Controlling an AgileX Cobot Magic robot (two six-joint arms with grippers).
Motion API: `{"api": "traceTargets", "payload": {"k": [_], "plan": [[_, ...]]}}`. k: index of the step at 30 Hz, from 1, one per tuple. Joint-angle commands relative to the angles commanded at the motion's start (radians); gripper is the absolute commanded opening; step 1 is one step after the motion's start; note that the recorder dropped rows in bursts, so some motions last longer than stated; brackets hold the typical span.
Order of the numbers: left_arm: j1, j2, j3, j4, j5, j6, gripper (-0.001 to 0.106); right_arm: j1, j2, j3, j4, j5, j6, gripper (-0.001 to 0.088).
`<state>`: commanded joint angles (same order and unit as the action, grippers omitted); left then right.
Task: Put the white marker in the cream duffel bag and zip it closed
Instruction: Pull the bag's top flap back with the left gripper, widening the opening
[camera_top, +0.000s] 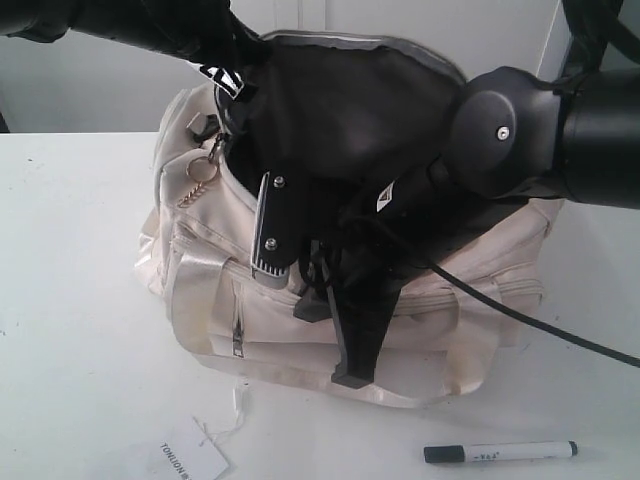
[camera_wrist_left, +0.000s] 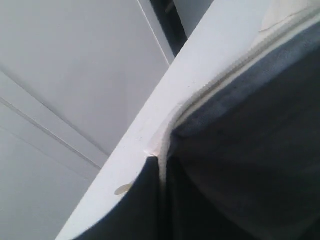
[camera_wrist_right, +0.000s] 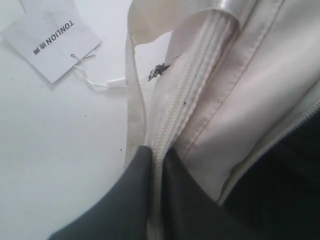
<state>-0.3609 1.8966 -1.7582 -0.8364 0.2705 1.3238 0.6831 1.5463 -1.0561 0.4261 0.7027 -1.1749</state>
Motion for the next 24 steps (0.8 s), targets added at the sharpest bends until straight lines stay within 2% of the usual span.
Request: {"api": "traceTargets", "payload": {"k": [12,24], "plan": [[0.0,0.0,0.0,0.0,-0.201,0.016,0.0,0.0,0.0,0.0,-0.019,0.017,-0.036,0.0],[0.0,0.0,0.0,0.0,-0.186,0.016,0.0,0.0,0.0,0.0,-0.019,0.048,-0.041,0.0]]}}
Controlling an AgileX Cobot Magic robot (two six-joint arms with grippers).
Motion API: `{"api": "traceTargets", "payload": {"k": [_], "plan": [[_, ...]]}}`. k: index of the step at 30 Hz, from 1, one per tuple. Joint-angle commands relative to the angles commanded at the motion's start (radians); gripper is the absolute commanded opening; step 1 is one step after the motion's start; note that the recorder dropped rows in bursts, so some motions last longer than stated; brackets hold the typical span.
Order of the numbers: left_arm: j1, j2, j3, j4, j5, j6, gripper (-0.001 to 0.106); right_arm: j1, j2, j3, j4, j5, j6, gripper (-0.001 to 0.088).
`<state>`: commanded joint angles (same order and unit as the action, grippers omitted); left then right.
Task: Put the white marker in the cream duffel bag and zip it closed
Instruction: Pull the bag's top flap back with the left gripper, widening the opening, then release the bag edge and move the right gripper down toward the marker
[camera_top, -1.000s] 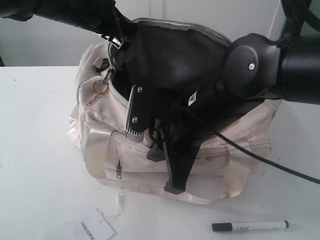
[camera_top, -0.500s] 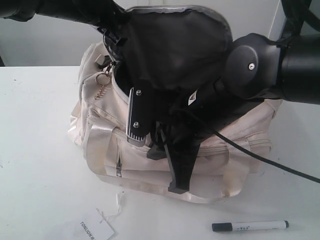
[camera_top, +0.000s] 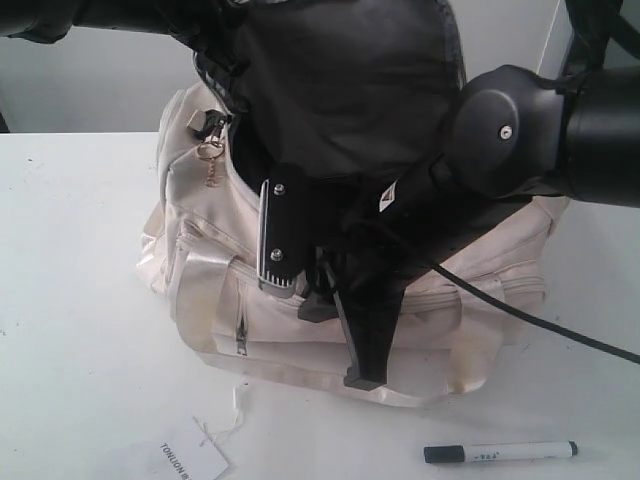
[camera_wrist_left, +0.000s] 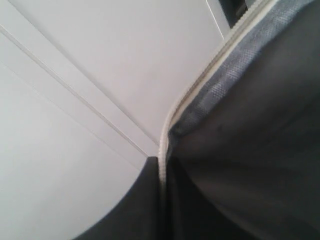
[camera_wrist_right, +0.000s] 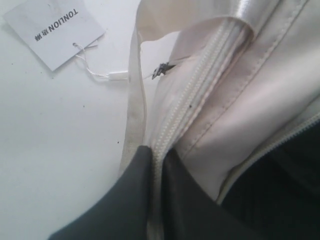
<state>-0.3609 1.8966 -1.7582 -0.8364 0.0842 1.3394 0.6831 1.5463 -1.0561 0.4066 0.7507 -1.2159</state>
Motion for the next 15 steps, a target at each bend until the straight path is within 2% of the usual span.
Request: {"api": "traceTargets", "payload": {"k": [5,15], "plan": [[0.0,0.0,0.0,0.0,0.042,0.0,0.0,0.0,0.0,0.0,0.0,0.019,0.0,0.0],[0.0,0.0,0.0,0.0,0.044,0.0,0.0,0.0,0.0,0.0,-0.01,0.05,-0.019,0.0]]}}
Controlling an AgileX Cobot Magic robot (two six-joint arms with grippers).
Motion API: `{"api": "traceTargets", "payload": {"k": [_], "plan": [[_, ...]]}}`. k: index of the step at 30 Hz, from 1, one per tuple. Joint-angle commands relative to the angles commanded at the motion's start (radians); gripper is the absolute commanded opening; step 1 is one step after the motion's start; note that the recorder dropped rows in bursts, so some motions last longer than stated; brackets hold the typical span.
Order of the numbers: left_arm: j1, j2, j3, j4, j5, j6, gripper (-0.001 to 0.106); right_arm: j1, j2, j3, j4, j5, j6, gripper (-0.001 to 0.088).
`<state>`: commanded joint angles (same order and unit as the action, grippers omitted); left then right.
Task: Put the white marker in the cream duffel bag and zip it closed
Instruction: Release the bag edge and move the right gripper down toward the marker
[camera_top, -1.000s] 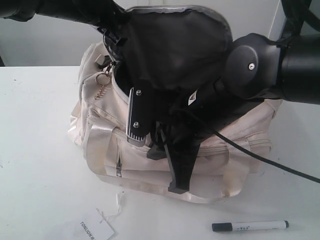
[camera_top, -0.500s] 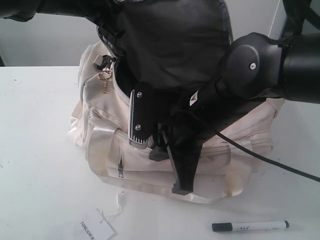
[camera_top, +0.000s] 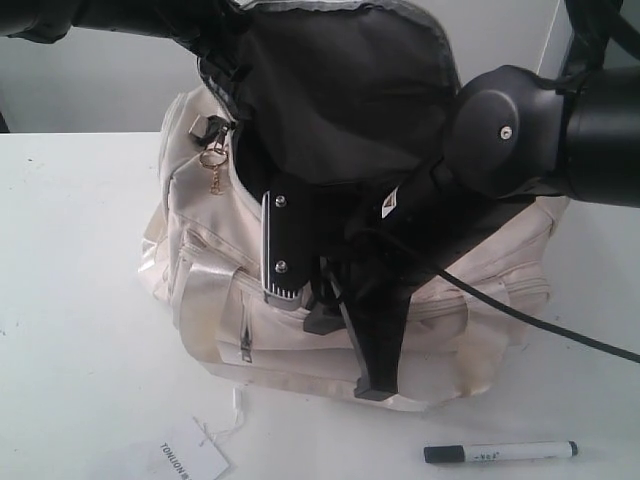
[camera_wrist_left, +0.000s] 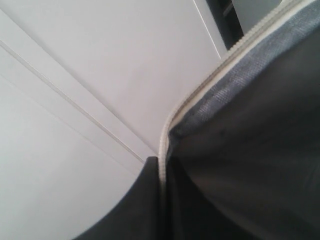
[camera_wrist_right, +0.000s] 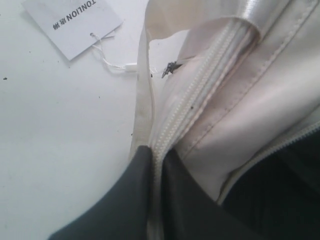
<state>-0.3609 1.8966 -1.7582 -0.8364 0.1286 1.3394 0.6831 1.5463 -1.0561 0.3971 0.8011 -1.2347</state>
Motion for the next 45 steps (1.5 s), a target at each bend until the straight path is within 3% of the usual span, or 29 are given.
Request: {"api": "traceTargets", "payload": {"k": [9,17,19,29,45], "plan": [[0.0,0.0,0.0,0.0,0.0,0.0,0.0,0.0,0.002,0.0,0.0,-0.024,0.011,0.0016],[0.0,0.0,0.0,0.0,0.0,0.0,0.0,0.0,0.002,0.0,0.0,-0.024,0.026,0.0377],[0.0,0.0,0.0,0.0,0.0,0.0,0.0,0.0,0.002,0.0,0.0,-0.035,0.038,0.0432],[0.0,0.0,0.0,0.0,-0.002,0.0,0.0,0.0,-0.048,0.0,0.0,-0.144,0.114,0.0433],[0.0,0.0,0.0,0.0,-0.004,0.0,0.0,0.0,-0.129,0.0,0.0,-0.095,0.227,0.0429]]}}
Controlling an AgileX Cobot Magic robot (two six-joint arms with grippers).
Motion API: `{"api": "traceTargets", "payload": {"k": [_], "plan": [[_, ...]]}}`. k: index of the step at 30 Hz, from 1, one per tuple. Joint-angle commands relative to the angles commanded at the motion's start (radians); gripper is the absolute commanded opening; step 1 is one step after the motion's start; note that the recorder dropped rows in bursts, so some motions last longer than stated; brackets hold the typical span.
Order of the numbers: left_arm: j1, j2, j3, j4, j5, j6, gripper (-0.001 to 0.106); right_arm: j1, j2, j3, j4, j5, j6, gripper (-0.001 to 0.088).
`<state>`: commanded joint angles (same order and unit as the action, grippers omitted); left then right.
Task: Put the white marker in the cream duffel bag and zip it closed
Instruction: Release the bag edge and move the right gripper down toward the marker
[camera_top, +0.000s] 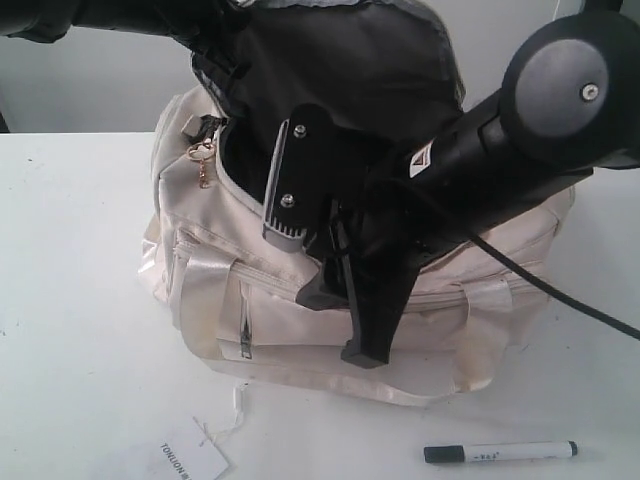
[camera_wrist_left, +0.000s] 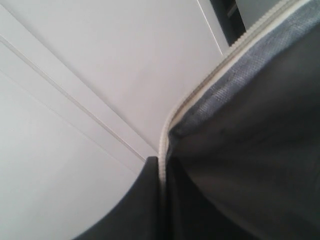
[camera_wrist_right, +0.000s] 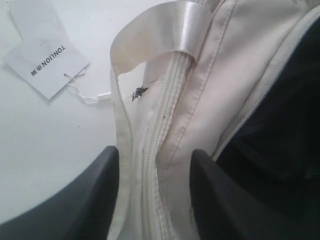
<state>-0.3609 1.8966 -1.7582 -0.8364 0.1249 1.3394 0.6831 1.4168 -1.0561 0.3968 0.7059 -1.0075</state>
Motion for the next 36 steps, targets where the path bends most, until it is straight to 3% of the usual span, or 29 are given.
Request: {"api": "traceTargets", "payload": {"k": [9,14,36], "plan": [[0.0,0.0,0.0,0.0,0.0,0.0,0.0,0.0,-0.039,0.0,0.017,0.22,0.052,0.0206],[0.0,0.0,0.0,0.0,0.0,0.0,0.0,0.0,-0.041,0.0,0.062,0.318,0.052,0.0002],[0.0,0.0,0.0,0.0,0.0,0.0,0.0,0.0,-0.041,0.0,0.08,0.402,0.279,0.0]]}}
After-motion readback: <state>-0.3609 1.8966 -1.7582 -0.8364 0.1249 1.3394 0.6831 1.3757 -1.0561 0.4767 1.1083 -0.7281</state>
